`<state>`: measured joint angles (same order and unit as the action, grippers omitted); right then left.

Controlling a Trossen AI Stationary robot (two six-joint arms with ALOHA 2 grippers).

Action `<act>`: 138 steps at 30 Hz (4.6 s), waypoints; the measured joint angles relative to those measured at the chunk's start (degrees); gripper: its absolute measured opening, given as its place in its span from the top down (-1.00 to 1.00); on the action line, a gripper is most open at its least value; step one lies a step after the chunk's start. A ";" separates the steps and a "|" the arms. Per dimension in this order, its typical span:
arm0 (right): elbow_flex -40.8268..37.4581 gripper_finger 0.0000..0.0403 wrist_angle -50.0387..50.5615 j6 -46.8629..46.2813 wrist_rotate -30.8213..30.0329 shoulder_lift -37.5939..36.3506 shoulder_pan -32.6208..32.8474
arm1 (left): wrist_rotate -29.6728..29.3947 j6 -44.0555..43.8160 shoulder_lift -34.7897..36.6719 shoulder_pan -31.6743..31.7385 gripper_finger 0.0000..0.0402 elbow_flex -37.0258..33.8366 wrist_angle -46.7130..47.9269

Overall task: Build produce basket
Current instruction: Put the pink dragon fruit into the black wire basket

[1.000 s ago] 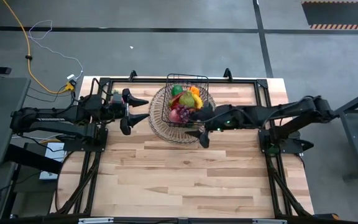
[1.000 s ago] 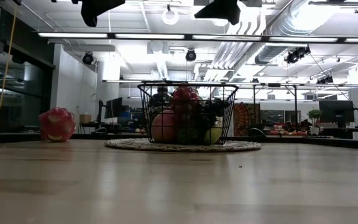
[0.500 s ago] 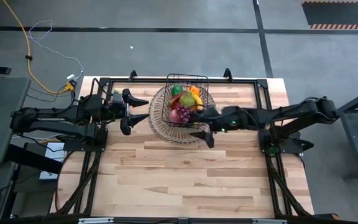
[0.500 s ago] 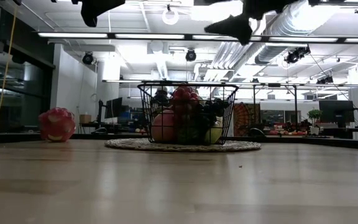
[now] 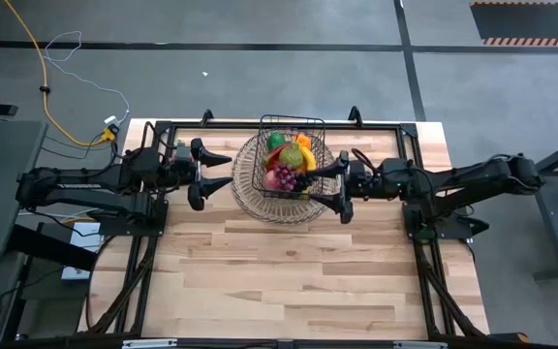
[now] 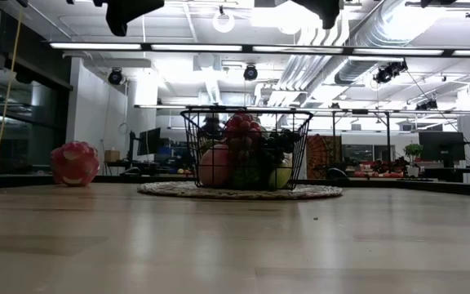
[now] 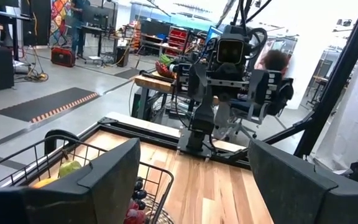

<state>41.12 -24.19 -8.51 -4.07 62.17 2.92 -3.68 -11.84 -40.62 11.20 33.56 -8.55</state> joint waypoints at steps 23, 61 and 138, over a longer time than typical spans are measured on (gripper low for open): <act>0.00 -0.54 4.56 -0.59 -7.98 0.00 -0.04 | -22.08 -22.08 -16.26 18.57 -0.44 16.84 59.11; 0.00 -0.53 8.18 -1.97 -8.22 0.02 -0.04 | -21.68 -27.06 -25.23 36.23 -0.74 14.38 66.79; 0.04 -0.53 8.70 -6.49 -9.69 0.02 -0.04 | 0.10 -14.92 -7.88 36.40 -0.14 17.59 35.05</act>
<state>41.17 -15.48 -15.00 -13.76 62.19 2.87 -3.58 -26.75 -48.50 47.60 51.16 26.50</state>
